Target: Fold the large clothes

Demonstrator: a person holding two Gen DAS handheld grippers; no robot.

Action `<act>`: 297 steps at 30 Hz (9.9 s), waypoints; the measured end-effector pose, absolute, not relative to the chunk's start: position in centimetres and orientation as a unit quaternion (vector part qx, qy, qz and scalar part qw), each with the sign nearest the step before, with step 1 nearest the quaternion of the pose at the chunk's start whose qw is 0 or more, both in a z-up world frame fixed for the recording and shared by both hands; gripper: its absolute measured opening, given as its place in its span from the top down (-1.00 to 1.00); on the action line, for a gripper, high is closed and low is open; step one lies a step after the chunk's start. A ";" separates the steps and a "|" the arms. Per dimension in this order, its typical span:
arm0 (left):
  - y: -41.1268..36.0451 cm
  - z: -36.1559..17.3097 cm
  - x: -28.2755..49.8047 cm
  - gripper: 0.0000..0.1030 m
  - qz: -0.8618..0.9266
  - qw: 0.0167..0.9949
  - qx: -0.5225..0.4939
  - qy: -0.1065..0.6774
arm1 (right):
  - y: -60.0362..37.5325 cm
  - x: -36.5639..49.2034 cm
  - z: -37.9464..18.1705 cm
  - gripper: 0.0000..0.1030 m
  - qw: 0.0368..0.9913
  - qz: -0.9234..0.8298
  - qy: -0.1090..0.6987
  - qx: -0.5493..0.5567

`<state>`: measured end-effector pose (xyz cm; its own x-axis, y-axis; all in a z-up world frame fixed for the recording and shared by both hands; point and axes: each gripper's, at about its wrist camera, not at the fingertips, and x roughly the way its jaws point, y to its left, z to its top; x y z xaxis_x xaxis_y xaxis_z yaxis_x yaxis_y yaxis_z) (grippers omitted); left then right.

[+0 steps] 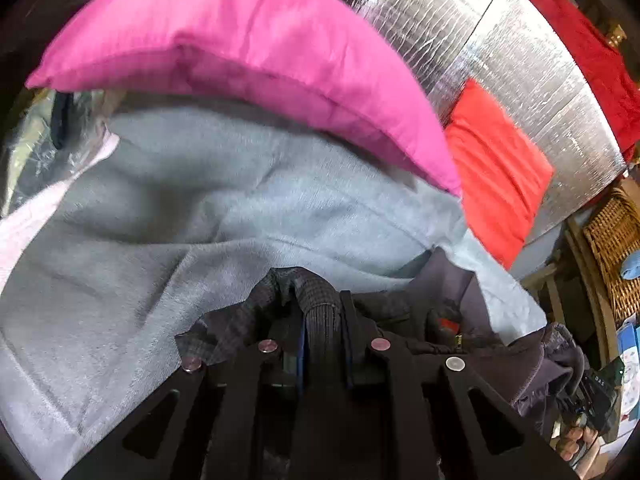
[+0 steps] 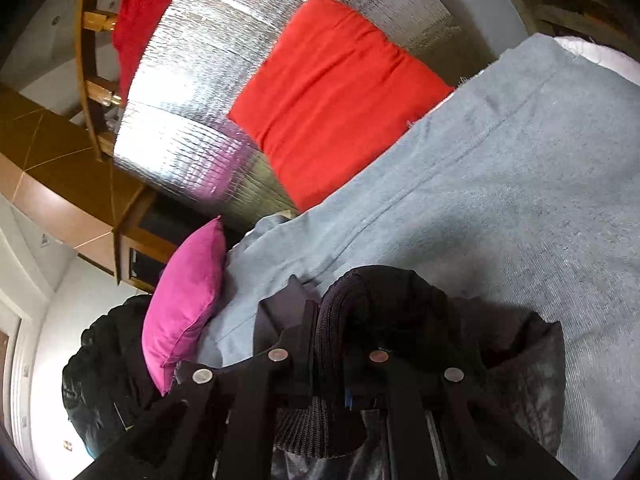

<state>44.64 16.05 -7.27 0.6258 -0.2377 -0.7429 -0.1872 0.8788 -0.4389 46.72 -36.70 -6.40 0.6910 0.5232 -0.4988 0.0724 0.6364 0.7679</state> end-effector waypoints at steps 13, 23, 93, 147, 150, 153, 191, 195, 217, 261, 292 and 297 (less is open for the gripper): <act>20.2 -4.3 43.0 -0.42 0.034 0.890 -0.256 0.377 | -38.8 46.3 -6.4 -0.91 0.822 0.134 0.335 0.441; 17.9 -7.3 43.8 -0.42 -0.021 0.892 -0.113 0.437 | -35.8 46.5 -4.7 -0.87 0.888 0.116 0.409 0.177; 16.1 -11.3 47.0 0.00 0.048 0.883 -0.110 0.453 | -38.5 51.9 -9.8 -0.30 0.876 0.017 0.445 0.186; 13.6 -7.4 26.1 -0.42 -0.047 0.927 -0.084 0.362 | -34.3 43.4 -9.3 0.76 0.876 0.001 0.479 0.058; 11.4 -10.1 27.8 -0.42 -0.035 0.904 -0.048 0.424 | -34.5 42.5 -8.8 0.41 0.884 -0.003 0.463 0.070; 10.6 -10.2 27.9 -0.41 -0.010 0.907 -0.028 0.420 | -34.6 41.0 -6.7 -0.33 0.892 -0.012 0.447 0.073; 2.6 -12.2 26.8 -0.55 -0.008 0.909 0.018 0.416 | -21.7 29.8 -10.9 -0.35 0.915 0.038 0.401 -0.003; 3.4 -10.5 26.7 -0.54 -0.027 0.903 0.002 0.430 | -22.0 30.7 -10.3 -0.37 0.904 0.026 0.426 0.018; 5.0 -12.1 27.4 -0.66 0.011 0.902 0.011 0.431 | -20.2 33.5 -10.9 -0.55 0.889 0.011 0.457 -0.028; -0.2 -11.7 33.8 -0.73 0.012 0.886 0.080 0.457 | -21.6 40.2 -9.8 -0.75 0.868 -0.003 0.494 -0.052; 6.3 -8.4 23.9 -0.76 0.045 0.936 0.035 0.348 | -22.7 29.0 -8.2 -0.83 0.918 -0.007 0.396 -0.018; 8.0 -12.6 25.8 -0.78 0.041 0.914 0.029 0.402 | -25.4 29.6 -10.6 -0.91 0.905 -0.027 0.424 -0.013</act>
